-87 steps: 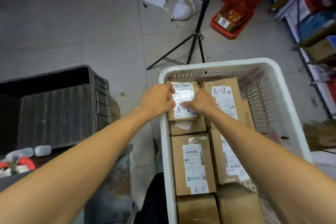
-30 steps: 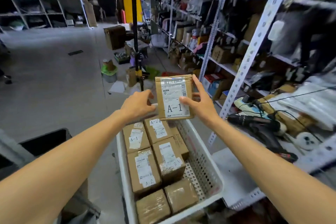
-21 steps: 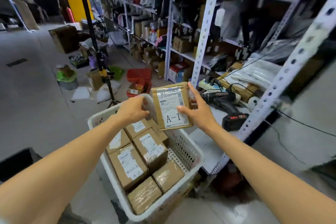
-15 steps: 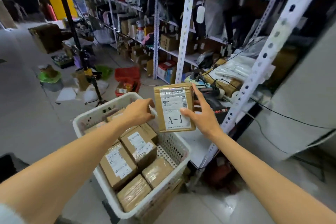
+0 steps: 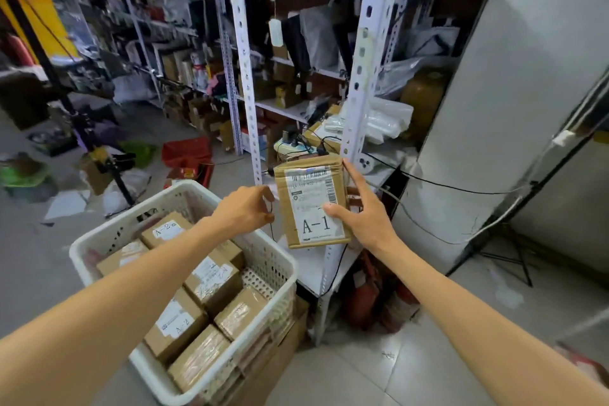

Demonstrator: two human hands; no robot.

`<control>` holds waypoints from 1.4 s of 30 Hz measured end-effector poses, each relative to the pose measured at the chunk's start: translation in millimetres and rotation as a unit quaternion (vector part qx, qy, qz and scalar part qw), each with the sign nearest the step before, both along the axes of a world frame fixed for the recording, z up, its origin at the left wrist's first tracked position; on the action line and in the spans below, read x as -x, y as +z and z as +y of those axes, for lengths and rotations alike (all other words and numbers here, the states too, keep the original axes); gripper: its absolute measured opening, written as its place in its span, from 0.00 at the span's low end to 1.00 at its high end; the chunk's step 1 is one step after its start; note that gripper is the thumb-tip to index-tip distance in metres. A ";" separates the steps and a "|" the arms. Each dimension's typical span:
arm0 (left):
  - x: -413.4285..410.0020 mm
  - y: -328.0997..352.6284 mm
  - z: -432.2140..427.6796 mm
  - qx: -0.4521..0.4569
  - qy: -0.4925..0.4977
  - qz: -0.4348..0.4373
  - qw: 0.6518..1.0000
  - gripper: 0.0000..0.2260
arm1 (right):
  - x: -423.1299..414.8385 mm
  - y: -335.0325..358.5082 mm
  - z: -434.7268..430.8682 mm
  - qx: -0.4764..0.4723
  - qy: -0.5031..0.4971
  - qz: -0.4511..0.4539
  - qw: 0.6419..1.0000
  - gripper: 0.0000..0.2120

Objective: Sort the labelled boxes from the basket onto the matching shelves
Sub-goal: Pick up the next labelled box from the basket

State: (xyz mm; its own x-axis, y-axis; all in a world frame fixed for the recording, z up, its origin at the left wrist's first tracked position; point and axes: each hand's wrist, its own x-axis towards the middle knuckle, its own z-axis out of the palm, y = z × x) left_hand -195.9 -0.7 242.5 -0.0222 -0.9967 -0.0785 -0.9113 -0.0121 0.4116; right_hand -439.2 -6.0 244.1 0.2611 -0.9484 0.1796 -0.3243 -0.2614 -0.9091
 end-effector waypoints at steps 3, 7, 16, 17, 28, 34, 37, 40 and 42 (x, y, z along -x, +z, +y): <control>29.2 4.4 -3.7 0.008 -0.018 -0.011 1.000 0.13 | 27.3 8.5 8.6 0.018 -0.027 -0.003 0.999 0.39; 76.8 12.6 -15.2 0.032 -0.077 -0.032 0.996 0.12 | 73.9 18.5 16.4 0.042 -0.058 -0.019 0.997 0.40; 237.5 43.4 -42.9 0.061 -0.210 -0.053 0.974 0.12 | 214.5 27.9 48.1 0.054 -0.207 -0.028 0.976 0.38; 256.2 48.4 -43.2 0.065 -0.224 -0.055 0.971 0.12 | 231.1 29.7 53.5 0.059 -0.228 -0.026 0.972 0.39; 473.8 87.4 -28.7 0.072 -0.387 0.042 0.918 0.11 | 404.2 67.3 142.5 0.105 -0.440 0.001 0.892 0.39; 589.4 109.2 8.7 0.091 -0.497 0.060 0.861 0.11 | 463.5 89.1 220.1 0.116 -0.560 0.022 0.820 0.37; 640.5 119.5 25.7 0.105 -0.552 0.069 0.824 0.09 | 481.4 101.1 260.1 0.123 -0.624 0.019 0.772 0.38; 682.2 125.8 51.4 0.087 -0.621 0.084 0.774 0.10 | 484.5 110.6 297.8 0.137 -0.684 0.032 0.716 0.39; 703.1 126.0 71.8 0.072 -0.660 0.085 0.743 0.10 | 481.8 113.8 318.0 0.138 -0.716 0.037 0.683 0.39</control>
